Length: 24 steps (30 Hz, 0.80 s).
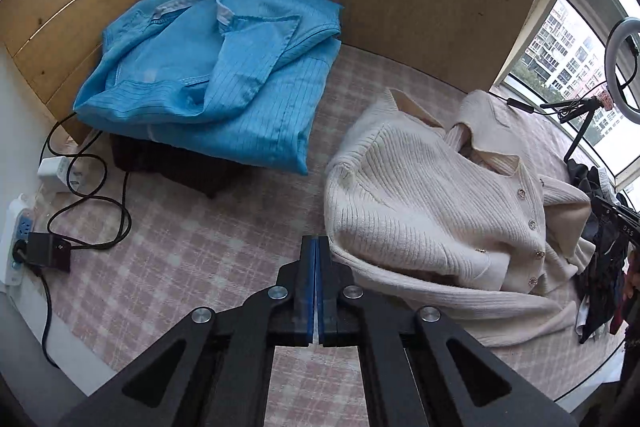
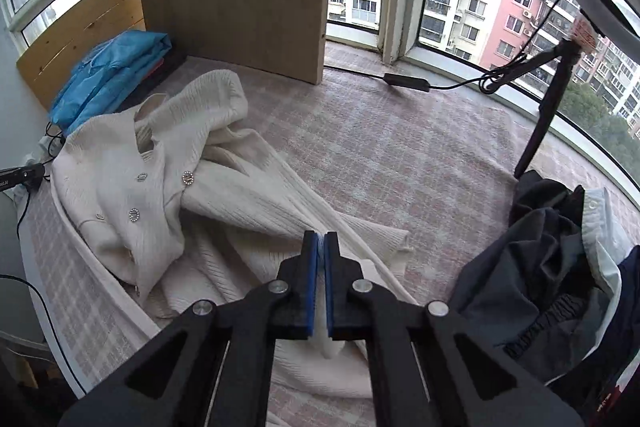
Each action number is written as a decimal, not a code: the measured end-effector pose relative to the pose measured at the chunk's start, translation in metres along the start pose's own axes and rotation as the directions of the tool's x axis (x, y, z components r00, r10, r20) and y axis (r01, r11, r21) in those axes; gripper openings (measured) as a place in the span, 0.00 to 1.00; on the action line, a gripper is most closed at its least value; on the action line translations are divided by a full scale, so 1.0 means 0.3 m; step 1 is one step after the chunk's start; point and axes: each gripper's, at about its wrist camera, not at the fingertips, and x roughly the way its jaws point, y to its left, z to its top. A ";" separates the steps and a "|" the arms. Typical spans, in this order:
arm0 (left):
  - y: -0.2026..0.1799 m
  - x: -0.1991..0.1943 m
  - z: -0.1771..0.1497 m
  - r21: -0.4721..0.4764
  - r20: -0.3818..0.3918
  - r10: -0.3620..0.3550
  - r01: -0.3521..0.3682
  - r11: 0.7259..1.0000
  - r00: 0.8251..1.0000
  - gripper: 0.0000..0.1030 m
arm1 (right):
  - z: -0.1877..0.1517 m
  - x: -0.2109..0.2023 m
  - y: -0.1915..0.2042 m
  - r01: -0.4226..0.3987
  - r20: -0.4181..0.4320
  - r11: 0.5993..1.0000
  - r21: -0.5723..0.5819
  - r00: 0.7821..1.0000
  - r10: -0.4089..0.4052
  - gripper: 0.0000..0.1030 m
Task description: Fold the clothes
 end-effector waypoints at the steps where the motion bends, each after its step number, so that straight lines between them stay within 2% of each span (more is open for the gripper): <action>1: 0.018 0.006 -0.011 -0.011 -0.011 -0.020 0.019 1.000 1.000 0.00 | -0.017 -0.016 -0.027 0.059 -0.026 0.998 -0.001 0.998 -0.059 0.01; 2: 0.030 0.022 -0.017 -0.015 -0.033 -0.040 0.040 0.999 0.999 0.00 | -0.028 -0.032 -0.029 0.084 -0.032 0.996 -0.018 0.996 -0.085 0.02; 4: 0.035 0.050 -0.020 -0.019 -0.056 -0.031 0.030 0.999 0.998 0.02 | -0.046 -0.062 -0.025 0.125 -0.039 0.991 -0.055 0.991 -0.127 0.03; 5: 0.037 0.063 -0.021 -0.021 -0.065 -0.024 0.023 1.000 0.998 0.06 | -0.042 -0.074 -0.003 0.091 -0.048 0.994 -0.062 0.994 -0.094 0.08; 7: 0.047 0.065 -0.024 -0.033 -0.065 -0.021 0.018 0.999 0.998 0.08 | -0.021 -0.094 0.099 -0.029 -0.045 0.997 -0.071 0.999 0.026 0.26; 8: 0.057 0.047 -0.026 -0.043 -0.050 -0.026 0.024 0.999 0.998 0.08 | -0.006 -0.101 0.185 -0.097 -0.030 0.991 -0.093 0.995 0.094 0.40; 9: 0.067 0.029 -0.029 -0.054 -0.035 -0.032 0.030 0.998 0.999 0.09 | 0.010 -0.109 0.287 -0.168 -0.014 0.978 -0.127 0.986 0.167 0.49; 11: 0.089 -0.006 -0.031 -0.064 -0.007 -0.012 0.011 0.998 1.000 0.18 | 0.049 -0.086 0.509 -0.283 -0.016 0.934 -0.216 0.958 0.286 0.53; 13: 0.131 -0.043 -0.046 -0.074 0.014 0.004 -0.003 0.997 1.000 0.23 | 0.078 -0.045 0.732 -0.365 -0.049 0.880 -0.304 0.929 0.368 0.56; 14: 0.154 -0.062 -0.055 -0.079 0.024 0.011 -0.010 0.997 1.000 0.23 | 0.087 -0.008 0.843 -0.378 -0.072 0.866 -0.327 0.924 0.376 0.57; 17: 0.231 -0.116 -0.089 -0.108 0.047 0.026 -0.021 0.994 0.999 0.23 | 0.087 0.116 1.137 -0.376 -0.147 0.824 -0.423 0.926 0.347 0.57; 19: 0.279 -0.140 -0.112 -0.137 0.056 0.025 -0.017 0.990 0.998 0.23 | 0.047 0.201 1.261 -0.288 -0.151 0.796 -0.533 0.957 0.246 0.57; 21: 0.311 -0.151 -0.121 -0.152 0.064 0.034 -0.023 0.988 0.997 0.23 | 0.008 0.262 1.295 -0.240 -0.167 0.766 -0.596 0.971 0.174 0.55; 22: 0.326 -0.158 -0.124 -0.157 0.068 0.042 -0.031 0.987 0.997 0.23 | -0.012 0.292 1.309 -0.218 -0.174 0.749 -0.626 0.975 0.139 0.48; 23: 0.324 -0.158 -0.116 -0.151 0.072 0.039 -0.028 0.988 0.997 0.23 | -0.010 0.276 1.274 -0.241 -0.181 0.762 -0.601 0.970 0.164 0.15; 24: 0.318 -0.157 -0.104 -0.143 0.075 0.034 -0.023 0.989 0.997 0.23 | -0.004 0.253 1.233 -0.270 -0.187 0.778 -0.568 0.962 0.198 0.10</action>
